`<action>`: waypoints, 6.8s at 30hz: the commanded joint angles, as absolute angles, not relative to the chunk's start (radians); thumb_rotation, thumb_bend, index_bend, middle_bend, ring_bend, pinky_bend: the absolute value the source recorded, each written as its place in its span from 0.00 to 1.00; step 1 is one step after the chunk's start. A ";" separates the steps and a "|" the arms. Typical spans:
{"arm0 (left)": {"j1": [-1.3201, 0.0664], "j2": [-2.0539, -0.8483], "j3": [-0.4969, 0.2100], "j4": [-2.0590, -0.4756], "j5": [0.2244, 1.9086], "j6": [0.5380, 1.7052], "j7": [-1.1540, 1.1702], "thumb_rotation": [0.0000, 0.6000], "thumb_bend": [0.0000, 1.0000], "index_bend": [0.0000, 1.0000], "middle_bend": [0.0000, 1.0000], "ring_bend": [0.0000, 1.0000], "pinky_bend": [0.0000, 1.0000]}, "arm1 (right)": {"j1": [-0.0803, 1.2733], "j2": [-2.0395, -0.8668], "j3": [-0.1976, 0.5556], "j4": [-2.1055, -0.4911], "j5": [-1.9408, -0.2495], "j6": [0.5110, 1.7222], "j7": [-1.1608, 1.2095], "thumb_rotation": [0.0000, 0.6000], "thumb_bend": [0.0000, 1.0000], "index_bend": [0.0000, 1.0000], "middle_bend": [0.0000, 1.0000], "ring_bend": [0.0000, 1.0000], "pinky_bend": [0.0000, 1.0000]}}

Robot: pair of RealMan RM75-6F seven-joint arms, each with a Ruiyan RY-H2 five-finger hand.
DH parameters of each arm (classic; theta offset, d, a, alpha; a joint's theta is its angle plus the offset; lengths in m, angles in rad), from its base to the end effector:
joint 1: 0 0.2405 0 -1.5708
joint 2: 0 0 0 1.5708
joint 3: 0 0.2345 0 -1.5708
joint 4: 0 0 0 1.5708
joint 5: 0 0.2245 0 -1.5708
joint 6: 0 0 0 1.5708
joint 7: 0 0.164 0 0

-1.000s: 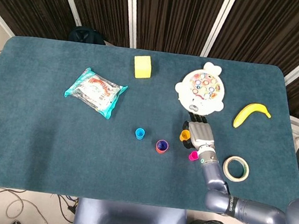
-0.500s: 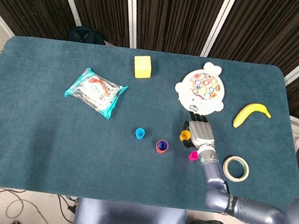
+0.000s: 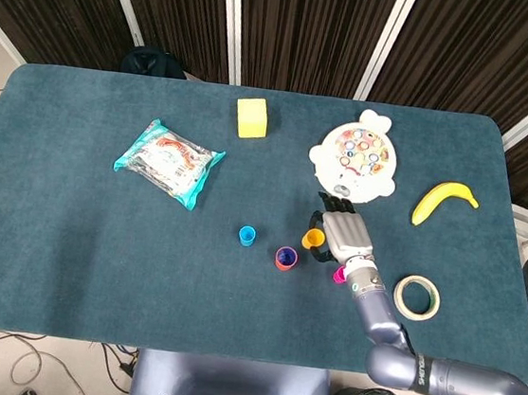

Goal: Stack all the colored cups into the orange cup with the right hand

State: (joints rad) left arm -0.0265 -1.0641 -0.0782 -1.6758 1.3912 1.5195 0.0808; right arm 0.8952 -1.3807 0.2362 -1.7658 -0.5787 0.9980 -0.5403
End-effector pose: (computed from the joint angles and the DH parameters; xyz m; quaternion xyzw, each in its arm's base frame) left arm -0.3117 0.1873 0.1630 -0.5514 -0.3886 -0.3490 0.6505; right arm -0.0946 -0.3587 -0.0028 0.6978 -0.4732 0.3246 0.4287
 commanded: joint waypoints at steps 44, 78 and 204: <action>-0.027 -1.064 -0.079 -1.674 1.390 1.520 0.083 1.00 0.27 0.02 0.03 0.00 0.00 | 0.924 -1.408 0.184 -1.859 -0.609 1.064 -0.591 1.00 0.41 0.46 0.01 0.02 0.00; -0.028 -1.066 -0.083 -1.673 1.379 1.516 0.079 1.00 0.27 0.02 0.03 0.00 0.00 | 1.012 -1.468 0.248 -1.799 -0.511 1.059 -0.635 1.00 0.41 0.20 0.01 0.02 0.00; -0.025 -1.062 -0.083 -1.673 1.382 1.519 0.064 1.00 0.27 0.02 0.03 0.00 0.00 | 0.966 -1.469 0.321 -1.828 -0.471 1.098 -0.623 1.00 0.42 0.45 0.01 0.06 0.05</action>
